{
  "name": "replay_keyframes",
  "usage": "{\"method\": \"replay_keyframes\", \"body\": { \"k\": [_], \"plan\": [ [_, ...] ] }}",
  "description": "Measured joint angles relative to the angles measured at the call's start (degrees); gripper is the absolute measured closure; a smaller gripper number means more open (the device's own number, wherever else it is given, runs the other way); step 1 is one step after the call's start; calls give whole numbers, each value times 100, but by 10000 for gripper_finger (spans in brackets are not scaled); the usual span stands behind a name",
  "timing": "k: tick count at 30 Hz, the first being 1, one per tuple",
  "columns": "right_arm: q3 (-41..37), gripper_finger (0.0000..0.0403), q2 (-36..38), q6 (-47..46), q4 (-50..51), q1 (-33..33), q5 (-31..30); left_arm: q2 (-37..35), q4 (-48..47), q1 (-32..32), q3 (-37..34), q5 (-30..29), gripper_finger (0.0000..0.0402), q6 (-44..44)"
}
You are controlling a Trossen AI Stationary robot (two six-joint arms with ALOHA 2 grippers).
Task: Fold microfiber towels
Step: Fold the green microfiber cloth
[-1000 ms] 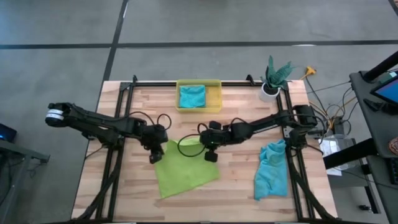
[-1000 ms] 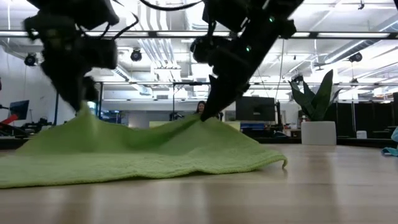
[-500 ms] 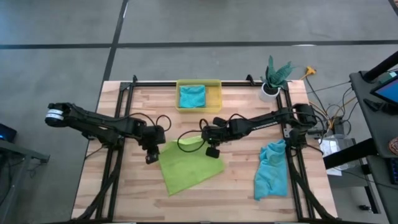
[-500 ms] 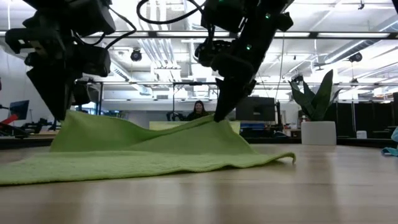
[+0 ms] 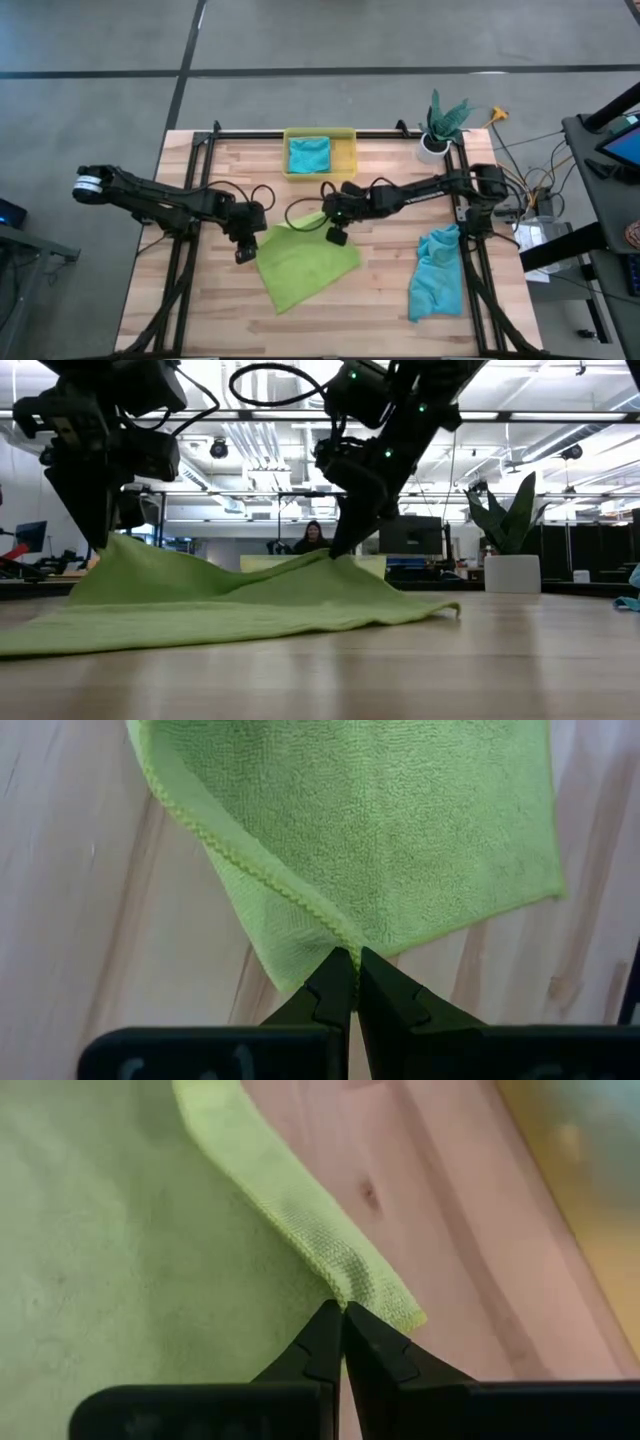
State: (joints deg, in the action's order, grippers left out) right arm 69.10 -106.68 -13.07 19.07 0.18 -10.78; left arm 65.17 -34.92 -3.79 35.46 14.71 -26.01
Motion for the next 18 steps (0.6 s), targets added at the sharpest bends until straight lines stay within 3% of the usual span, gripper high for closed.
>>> {"method": "replay_keyframes", "body": {
  "k": [10, 18],
  "plan": [
    [-146, 389, -8, 111, -274, -322, 65, -9, -2, -9, 4, 146, 402, -81],
    [-327, 336, -8, 111, -629, -358, 367, -13, 1, -12, 4, 153, 402, -79]
  ]
}}
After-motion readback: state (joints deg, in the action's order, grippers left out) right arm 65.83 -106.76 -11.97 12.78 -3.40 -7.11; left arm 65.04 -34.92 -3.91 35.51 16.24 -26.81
